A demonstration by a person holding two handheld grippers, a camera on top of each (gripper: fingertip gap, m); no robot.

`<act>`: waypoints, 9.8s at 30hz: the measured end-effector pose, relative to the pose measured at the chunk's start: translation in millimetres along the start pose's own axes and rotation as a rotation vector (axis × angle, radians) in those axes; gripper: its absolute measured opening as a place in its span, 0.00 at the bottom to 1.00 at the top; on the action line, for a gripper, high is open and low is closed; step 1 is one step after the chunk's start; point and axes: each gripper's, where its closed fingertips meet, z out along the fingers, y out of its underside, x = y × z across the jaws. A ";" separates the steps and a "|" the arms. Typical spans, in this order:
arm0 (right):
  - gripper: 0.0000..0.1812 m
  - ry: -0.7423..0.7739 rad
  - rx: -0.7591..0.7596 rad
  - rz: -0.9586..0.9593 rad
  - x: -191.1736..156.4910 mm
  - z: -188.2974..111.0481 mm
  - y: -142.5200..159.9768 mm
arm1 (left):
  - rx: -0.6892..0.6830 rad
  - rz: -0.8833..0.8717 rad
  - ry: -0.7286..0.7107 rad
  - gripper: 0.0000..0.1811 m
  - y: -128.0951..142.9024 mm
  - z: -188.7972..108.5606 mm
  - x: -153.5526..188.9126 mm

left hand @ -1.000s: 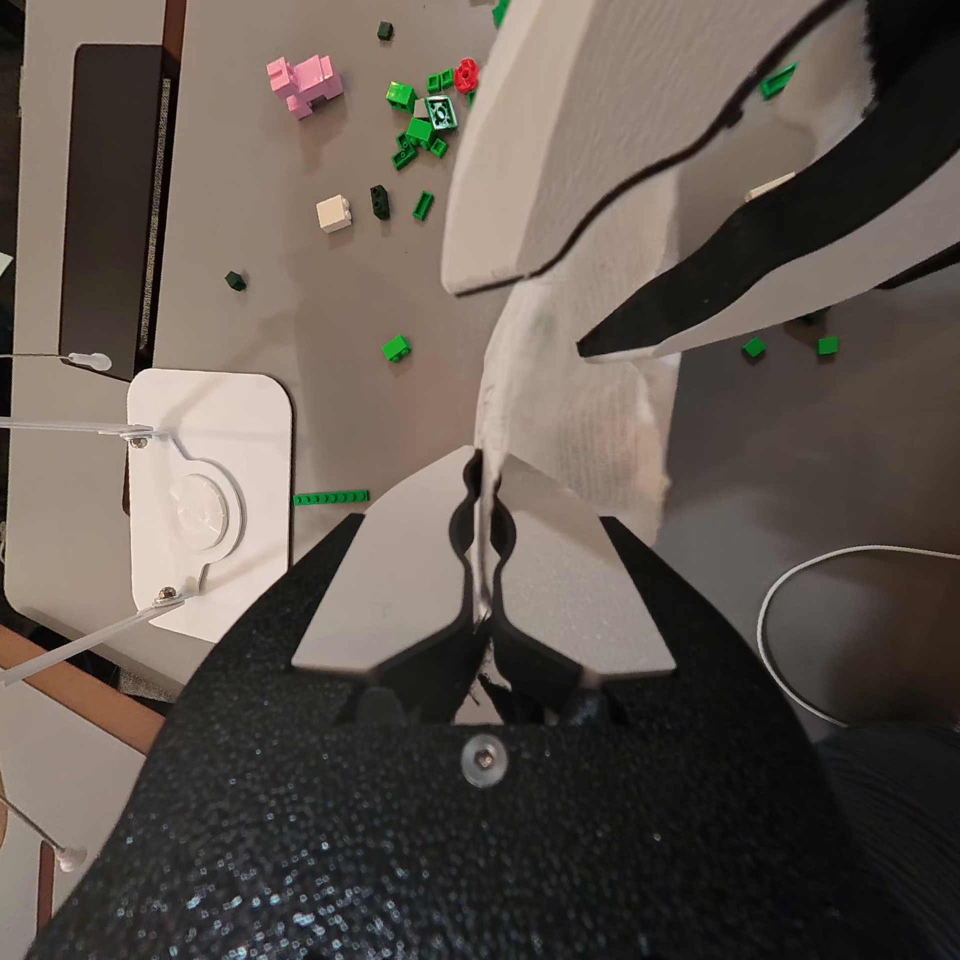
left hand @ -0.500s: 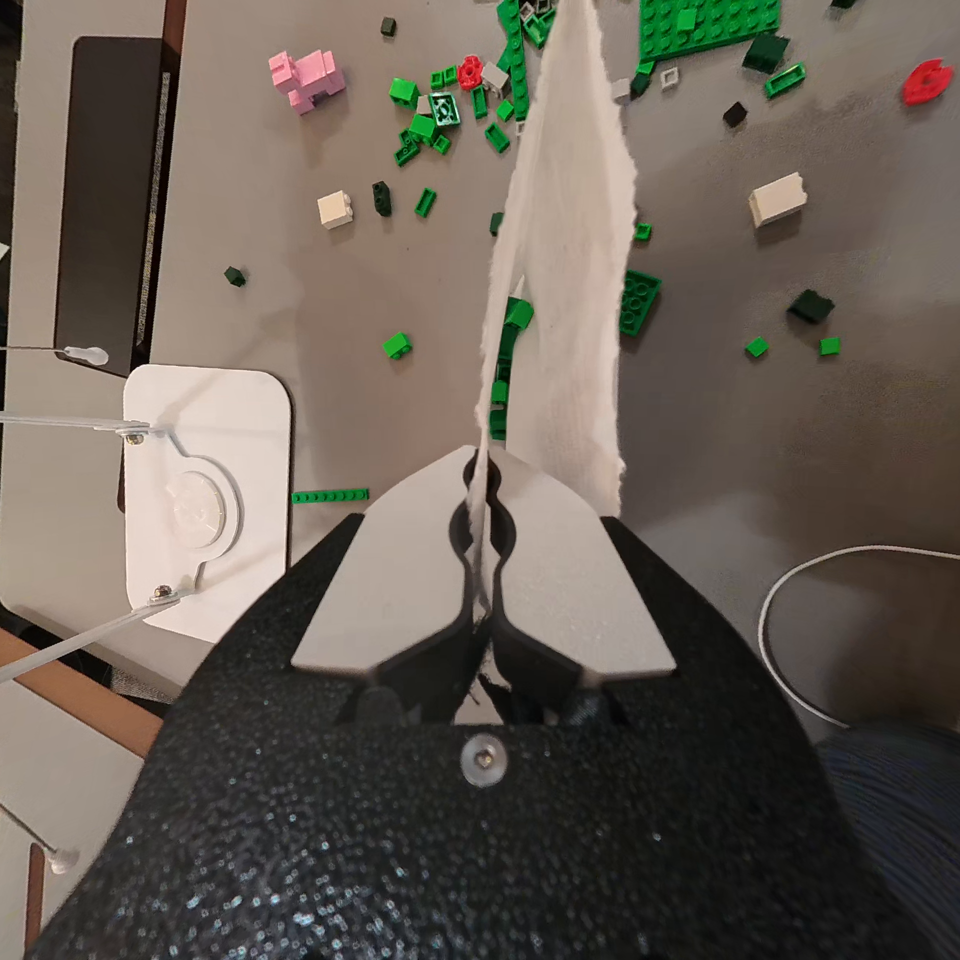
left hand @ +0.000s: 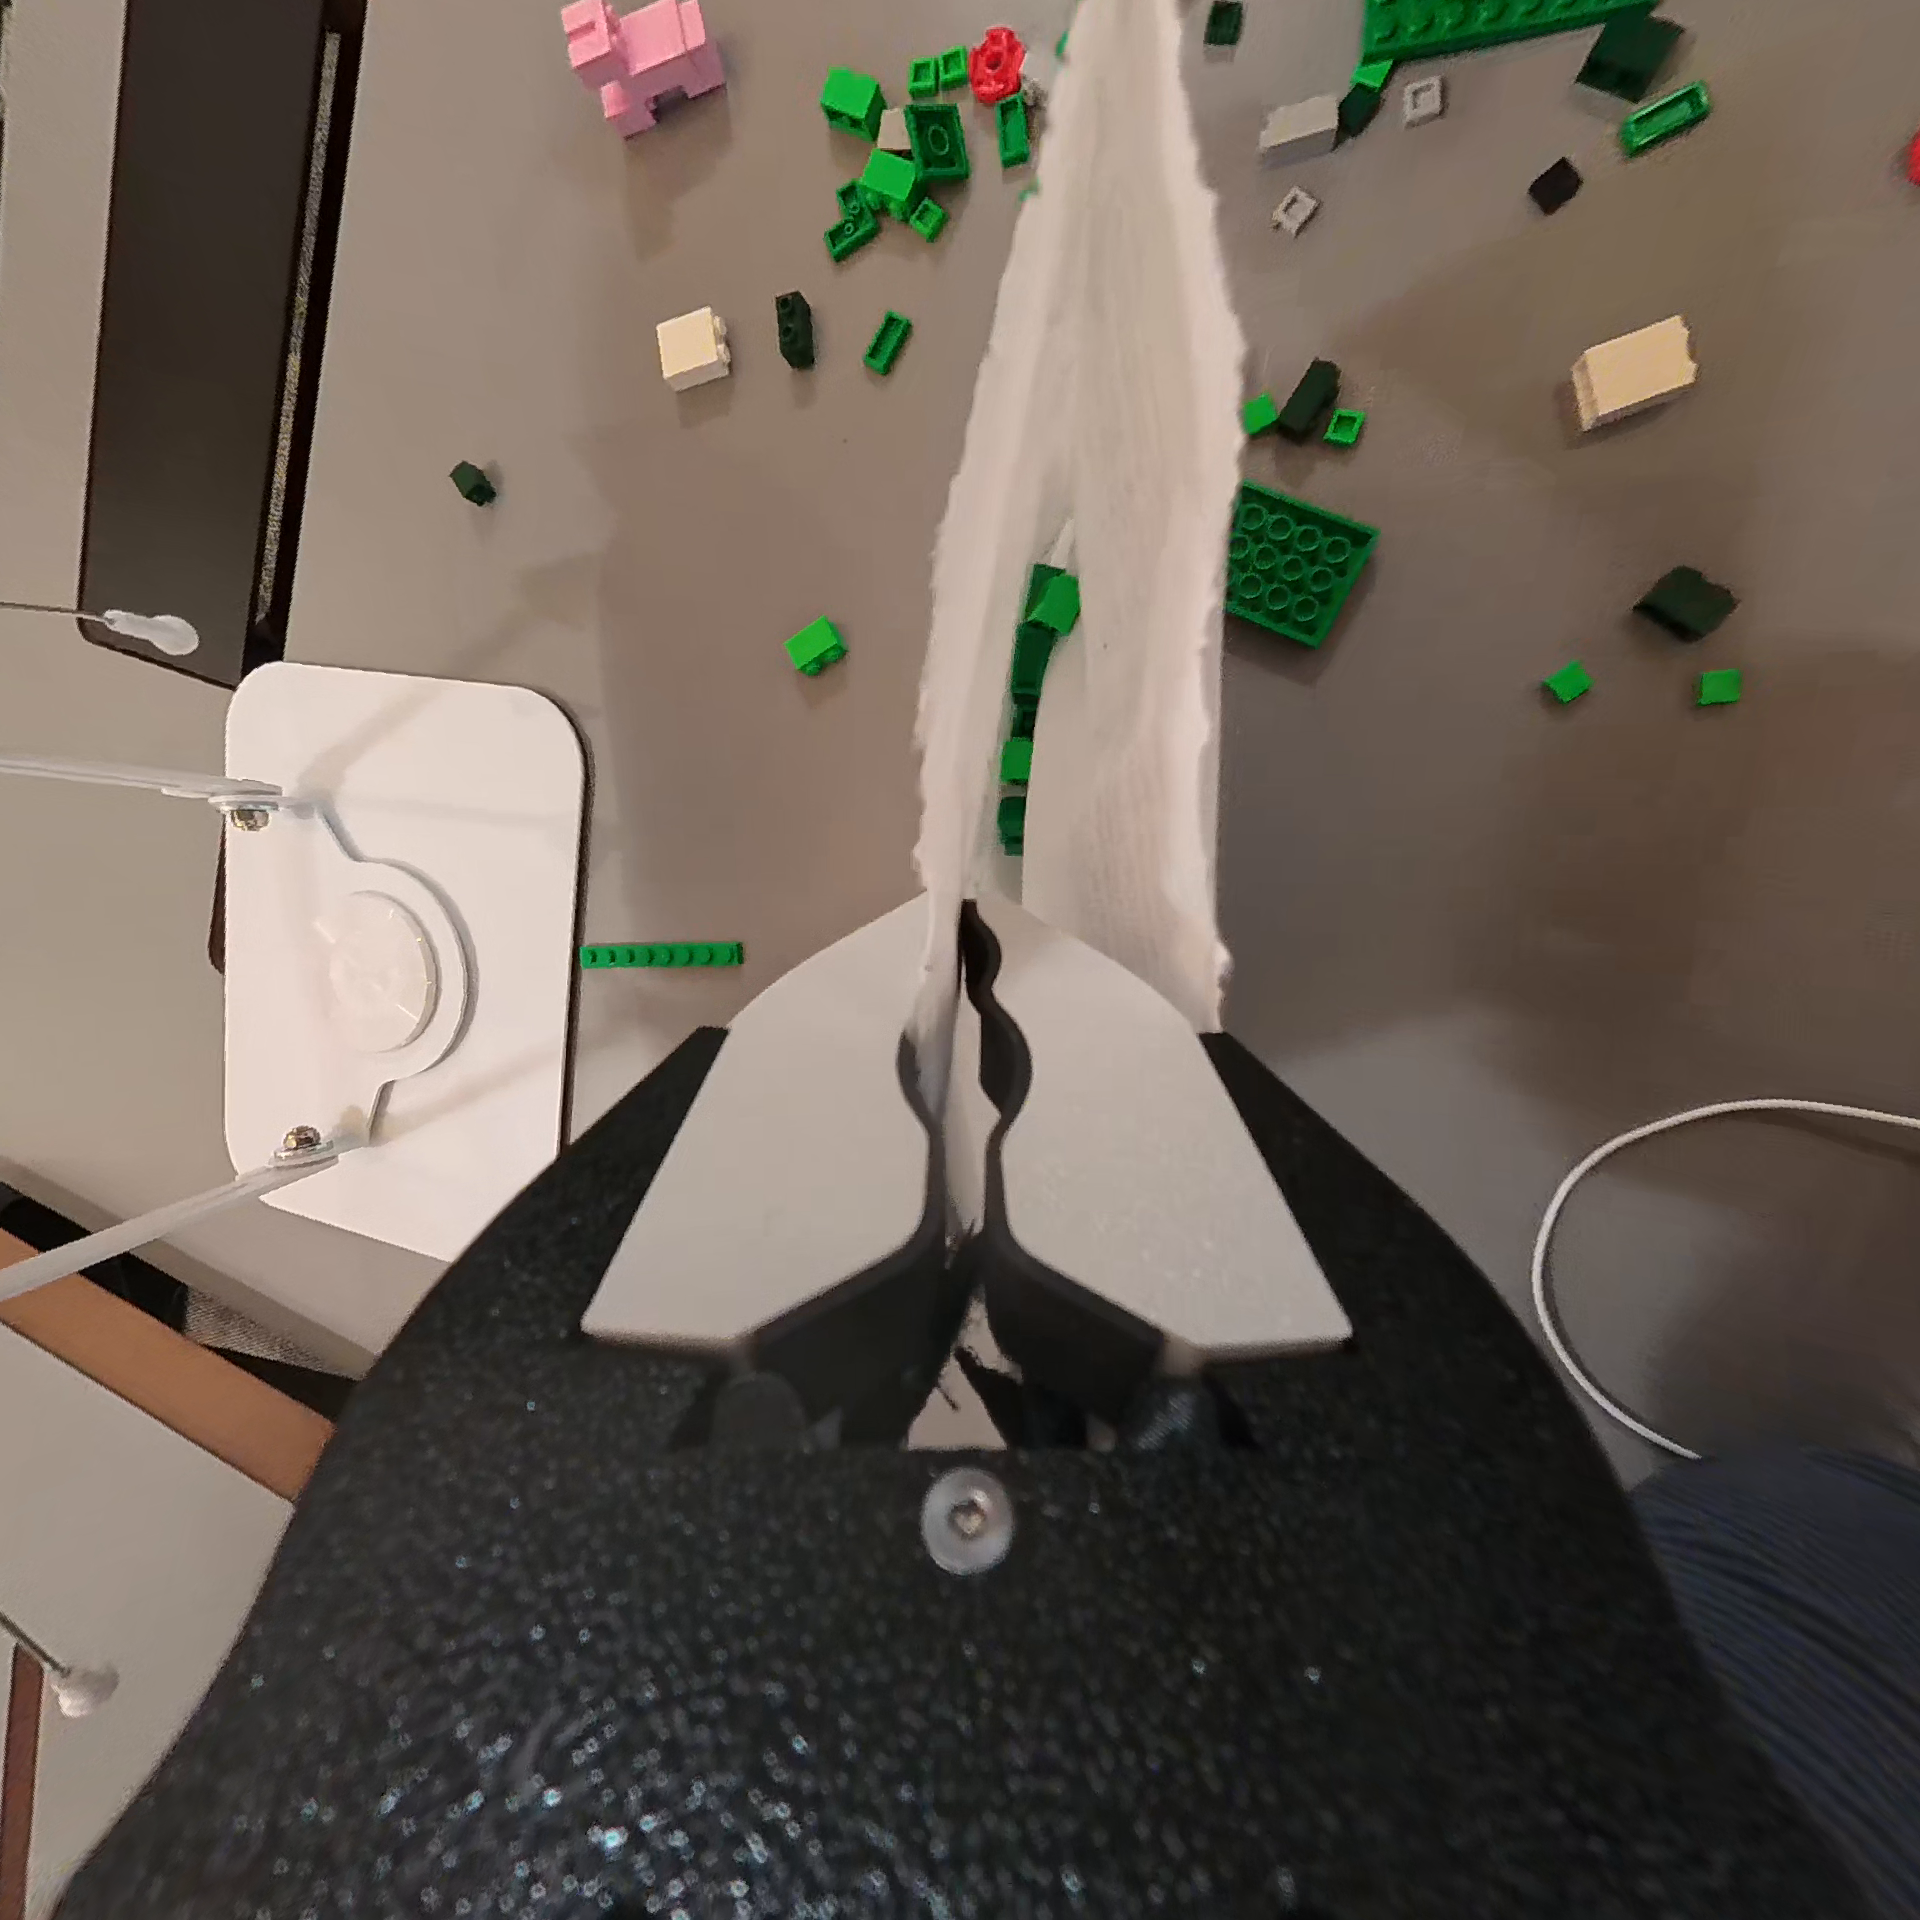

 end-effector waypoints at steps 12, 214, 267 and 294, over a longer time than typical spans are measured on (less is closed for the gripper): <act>0.07 -0.008 -0.174 0.038 -3.0 26.7 20.2 | -0.001 0.006 0.006 0.00 -0.1 -0.7 2.1; 0.15 0.559 0.440 -0.025 27.2 -32.9 -61.2 | -0.011 -0.024 -0.075 0.00 9.4 -10.3 -10.7; 0.19 0.109 0.118 -0.035 -9.8 -10.8 -16.9 | 0.002 -0.182 -0.030 0.00 25.9 -4.6 -24.1; 0.12 -0.182 -0.098 -0.078 -76.1 36.7 3.5 | -0.006 -0.141 -0.026 0.00 22.0 -2.7 -19.9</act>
